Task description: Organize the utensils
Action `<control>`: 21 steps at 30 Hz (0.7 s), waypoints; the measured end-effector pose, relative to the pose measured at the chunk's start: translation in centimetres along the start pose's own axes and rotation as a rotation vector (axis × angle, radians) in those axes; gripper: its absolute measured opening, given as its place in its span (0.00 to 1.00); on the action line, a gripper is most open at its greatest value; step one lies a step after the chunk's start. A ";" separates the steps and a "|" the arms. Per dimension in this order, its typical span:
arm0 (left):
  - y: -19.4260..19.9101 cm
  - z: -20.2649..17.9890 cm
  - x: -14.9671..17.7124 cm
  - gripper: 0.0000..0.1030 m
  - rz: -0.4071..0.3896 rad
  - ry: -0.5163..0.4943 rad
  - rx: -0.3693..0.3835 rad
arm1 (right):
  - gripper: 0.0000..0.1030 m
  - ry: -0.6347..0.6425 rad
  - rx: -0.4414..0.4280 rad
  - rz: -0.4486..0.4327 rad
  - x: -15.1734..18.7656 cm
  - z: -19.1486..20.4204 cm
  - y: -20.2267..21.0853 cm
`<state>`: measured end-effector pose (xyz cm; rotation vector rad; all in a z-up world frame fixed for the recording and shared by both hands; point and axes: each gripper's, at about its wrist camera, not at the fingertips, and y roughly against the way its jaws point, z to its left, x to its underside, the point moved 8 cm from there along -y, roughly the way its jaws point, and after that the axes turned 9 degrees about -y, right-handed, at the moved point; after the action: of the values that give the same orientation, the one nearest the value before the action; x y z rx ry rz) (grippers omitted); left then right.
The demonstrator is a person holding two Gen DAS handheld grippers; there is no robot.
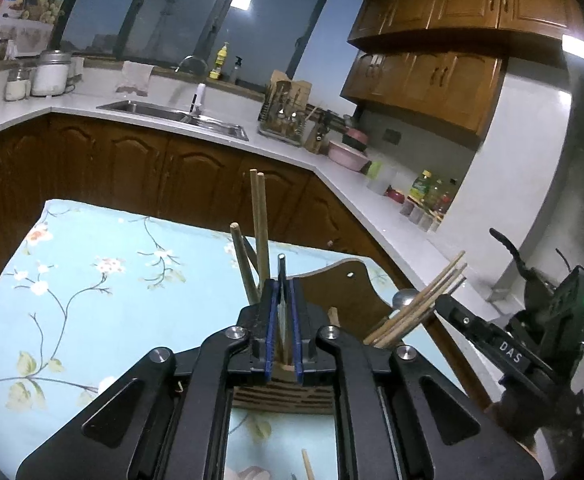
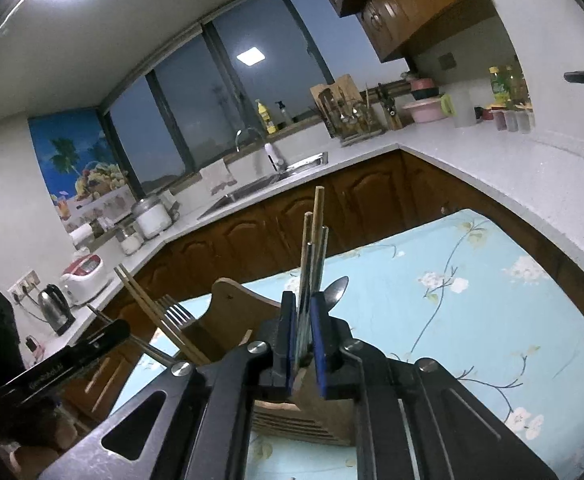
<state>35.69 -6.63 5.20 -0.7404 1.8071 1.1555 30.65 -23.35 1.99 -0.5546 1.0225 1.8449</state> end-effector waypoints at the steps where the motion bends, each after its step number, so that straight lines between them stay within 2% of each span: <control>1: 0.3 -0.1 0.1 0.12 -0.004 -0.005 0.002 | 0.15 -0.007 -0.005 -0.003 -0.1 0.0 0.2; 2: 0.7 -0.3 0.1 0.15 -0.006 -0.008 0.001 | 0.25 -0.015 -0.011 -0.007 -0.2 0.0 0.5; 3: 1.2 -0.4 0.3 0.25 -0.008 -0.010 -0.005 | 0.38 -0.022 -0.022 -0.016 -0.3 0.0 1.1; 4: 1.8 -0.4 0.4 0.41 -0.015 -0.007 -0.014 | 0.42 -0.023 -0.029 -0.028 -0.4 0.2 1.7; 6: 3.4 -0.2 0.8 0.56 -0.050 0.010 -0.036 | 0.53 -0.015 -0.038 -0.047 -0.3 0.5 2.8; 7: 4.1 -0.1 1.3 0.62 -0.059 0.021 -0.041 | 0.58 -0.010 -0.045 -0.052 -0.2 0.6 3.4; 8: 4.8 0.0 1.9 0.63 -0.059 0.032 -0.043 | 0.67 -0.007 -0.051 -0.054 0.1 0.6 3.9; 9: 5.4 0.1 2.6 0.63 -0.058 0.041 -0.045 | 0.73 -0.003 -0.054 -0.057 0.5 0.6 4.4; 16: 9.8 0.7 8.2 0.80 -0.035 0.054 -0.130 | 0.74 0.025 -0.051 -0.012 5.5 -0.1 7.8; 21: 12.9 0.6 12.0 0.81 -0.003 0.034 -0.159 | 0.77 0.052 -0.039 0.023 9.6 -0.6 11.1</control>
<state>19.71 -1.42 -0.18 -0.8590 1.7559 1.3032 16.29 -21.55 -0.63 -0.6196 1.0336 1.8828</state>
